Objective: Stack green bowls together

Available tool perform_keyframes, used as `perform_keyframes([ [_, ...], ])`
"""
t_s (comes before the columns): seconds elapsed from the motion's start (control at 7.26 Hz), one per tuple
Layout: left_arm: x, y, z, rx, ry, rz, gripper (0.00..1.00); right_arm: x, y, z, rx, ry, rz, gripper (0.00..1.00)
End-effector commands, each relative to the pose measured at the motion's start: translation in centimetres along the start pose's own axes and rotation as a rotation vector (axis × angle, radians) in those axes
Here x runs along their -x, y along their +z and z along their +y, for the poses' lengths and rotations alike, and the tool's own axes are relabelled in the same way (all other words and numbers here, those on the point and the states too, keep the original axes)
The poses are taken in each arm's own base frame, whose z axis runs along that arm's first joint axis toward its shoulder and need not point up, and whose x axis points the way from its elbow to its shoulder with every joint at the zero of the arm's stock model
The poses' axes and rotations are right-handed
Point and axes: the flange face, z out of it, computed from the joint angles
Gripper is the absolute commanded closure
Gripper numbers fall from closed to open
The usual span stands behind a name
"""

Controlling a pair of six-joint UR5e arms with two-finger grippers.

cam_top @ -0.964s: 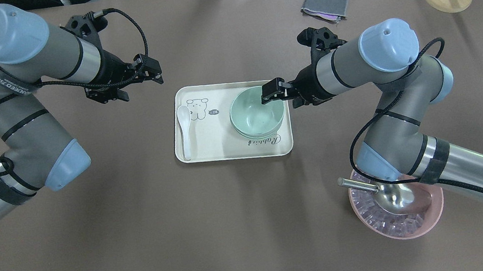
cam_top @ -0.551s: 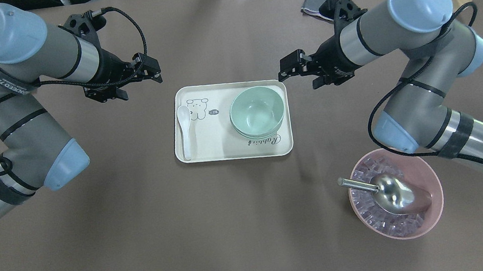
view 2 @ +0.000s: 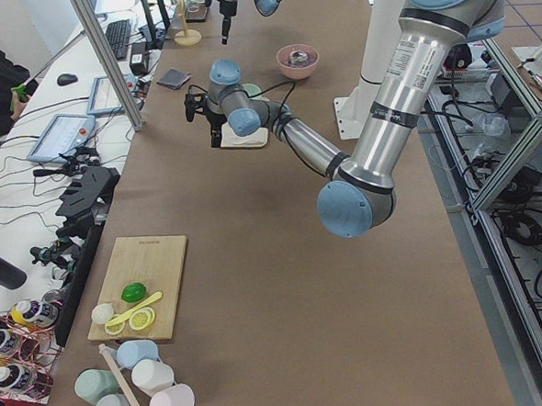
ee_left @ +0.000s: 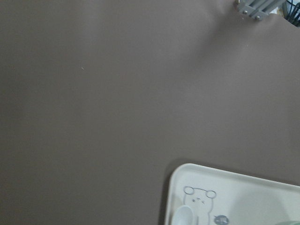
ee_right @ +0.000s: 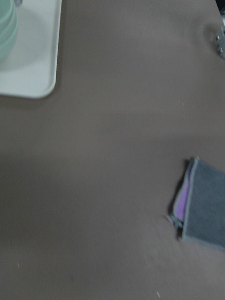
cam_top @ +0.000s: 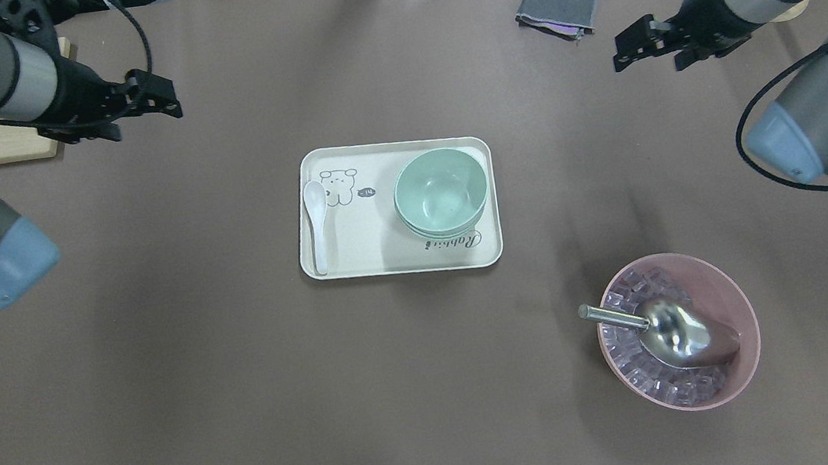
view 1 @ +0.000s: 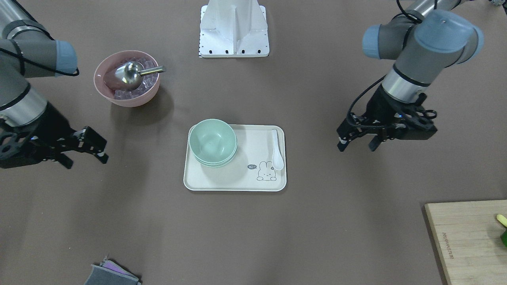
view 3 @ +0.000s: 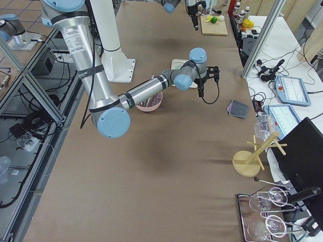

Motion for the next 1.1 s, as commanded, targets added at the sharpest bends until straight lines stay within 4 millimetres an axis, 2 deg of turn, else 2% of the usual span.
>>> perform_keyframes([
  [0.0, 8.6, -5.1, -2.0, 0.011, 0.111, -0.182, 0.02, -11.7, -0.1, 0.7, 0.068, -0.200, 0.262, 0.00],
  [0.14, 10.9, -6.1, -2.0, 0.065, 0.123, -0.265, 0.02, -14.8, 0.2, 1.5, 0.128, -0.233, 0.321, 0.00],
  [0.28, 16.7, -7.3, -1.8, 0.095, 0.121, -0.334, 0.02, -18.7, -1.7, 1.4, 0.171, -0.236, 0.361, 0.00],
  [0.41, 22.7, -10.5, -3.1, 0.085, 0.227, -0.358, 0.02, -23.0, -4.5, 1.5, 0.223, -0.285, 0.376, 0.00],
  [0.55, 26.1, -12.9, -4.3, 0.086, 0.213, -0.353, 0.02, -27.8, -6.7, 2.9, 0.256, -0.300, 0.372, 0.00],
  [0.69, 31.0, -14.0, -3.0, 0.138, 0.222, -0.310, 0.02, -31.8, -8.4, 5.2, 0.272, -0.279, 0.290, 0.00],
  [0.83, 34.5, -15.4, -3.3, 0.158, 0.201, -0.278, 0.02, -36.2, -10.1, 8.7, 0.276, -0.238, 0.218, 0.00],
  [0.96, 36.2, -15.1, -2.2, 0.188, 0.159, -0.252, 0.02, -39.1, -11.6, 11.5, 0.267, -0.185, 0.164, 0.00],
])
